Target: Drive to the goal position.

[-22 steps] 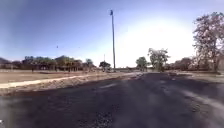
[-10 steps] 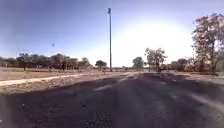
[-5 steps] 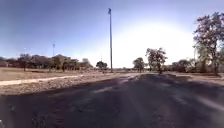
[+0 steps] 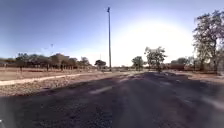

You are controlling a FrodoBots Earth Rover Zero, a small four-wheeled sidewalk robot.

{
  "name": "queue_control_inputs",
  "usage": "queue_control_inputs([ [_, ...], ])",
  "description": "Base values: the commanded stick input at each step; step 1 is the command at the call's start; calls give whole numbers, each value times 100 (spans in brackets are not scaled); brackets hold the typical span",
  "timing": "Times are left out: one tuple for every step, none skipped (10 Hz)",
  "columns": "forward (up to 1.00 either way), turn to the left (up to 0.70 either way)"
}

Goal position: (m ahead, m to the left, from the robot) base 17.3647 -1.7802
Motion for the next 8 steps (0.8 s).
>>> queue_control_inputs([
  [50, 0],
  [50, 0],
  [50, 0],
  [50, 0],
  [50, 0],
  [50, 0],
  [50, 0],
  [50, 0],
])
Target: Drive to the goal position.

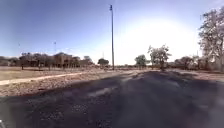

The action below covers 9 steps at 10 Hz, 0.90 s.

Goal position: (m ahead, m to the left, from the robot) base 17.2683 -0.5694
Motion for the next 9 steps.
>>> queue_control_inputs([
  [50, 28],
  [50, 27],
  [50, 0],
  [50, 0],
  [50, 0],
  [50, 0],
  [50, 0],
  [50, 0],
  [50, 0],
])
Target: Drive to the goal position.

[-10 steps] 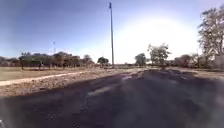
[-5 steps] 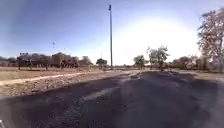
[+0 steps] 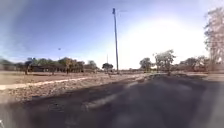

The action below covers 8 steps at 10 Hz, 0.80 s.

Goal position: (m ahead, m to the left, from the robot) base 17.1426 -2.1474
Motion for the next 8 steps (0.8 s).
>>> queue_control_inputs([
  [50, 0],
  [50, 0],
  [50, 0],
  [50, 0],
  [50, 0],
  [50, 0],
  [50, 0],
  [50, 0],
])
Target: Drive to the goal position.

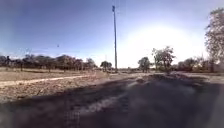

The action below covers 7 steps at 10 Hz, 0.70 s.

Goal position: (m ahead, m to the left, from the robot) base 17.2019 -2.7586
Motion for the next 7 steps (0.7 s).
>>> queue_control_inputs([
  [50, 0],
  [50, 0],
  [50, 0],
  [50, 0],
  [50, 0],
  [50, 0],
  [50, 0],
])
